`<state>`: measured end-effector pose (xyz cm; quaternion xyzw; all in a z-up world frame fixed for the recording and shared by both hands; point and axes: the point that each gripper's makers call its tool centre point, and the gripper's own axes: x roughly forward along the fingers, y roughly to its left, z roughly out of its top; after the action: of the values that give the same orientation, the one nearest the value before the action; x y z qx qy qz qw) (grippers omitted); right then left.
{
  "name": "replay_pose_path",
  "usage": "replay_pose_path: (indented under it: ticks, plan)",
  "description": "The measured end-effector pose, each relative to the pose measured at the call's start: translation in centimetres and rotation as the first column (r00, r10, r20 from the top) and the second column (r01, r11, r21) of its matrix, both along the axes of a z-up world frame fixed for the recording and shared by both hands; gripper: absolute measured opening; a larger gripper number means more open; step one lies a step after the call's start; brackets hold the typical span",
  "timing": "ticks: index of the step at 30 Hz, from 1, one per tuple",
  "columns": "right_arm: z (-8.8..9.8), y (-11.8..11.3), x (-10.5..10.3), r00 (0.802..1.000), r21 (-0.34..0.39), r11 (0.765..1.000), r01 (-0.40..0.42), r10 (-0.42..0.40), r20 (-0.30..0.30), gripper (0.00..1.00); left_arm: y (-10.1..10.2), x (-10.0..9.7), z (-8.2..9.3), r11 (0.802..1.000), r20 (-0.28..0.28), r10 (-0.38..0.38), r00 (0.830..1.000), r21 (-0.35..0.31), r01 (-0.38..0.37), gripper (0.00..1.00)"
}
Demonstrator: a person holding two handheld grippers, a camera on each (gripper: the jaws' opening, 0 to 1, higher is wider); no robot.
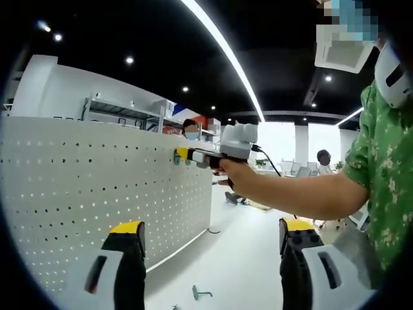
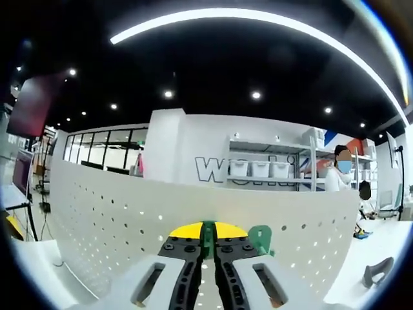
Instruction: Insert the hook assembly into the mounting plate slot until the hook locks in place.
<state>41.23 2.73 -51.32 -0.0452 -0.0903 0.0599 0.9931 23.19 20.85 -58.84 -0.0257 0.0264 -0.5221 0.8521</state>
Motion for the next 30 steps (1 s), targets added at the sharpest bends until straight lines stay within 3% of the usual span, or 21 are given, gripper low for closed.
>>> replay_pose_path:
  ticks: [30]
  plan:
    - [-3.6,-0.7,-0.5,0.997,0.024,1.000,0.016,-0.014,-0.080,0.07,0.1,-0.3,0.1,1.000,0.007,-0.002,1.000,0.005,0.002,0.87]
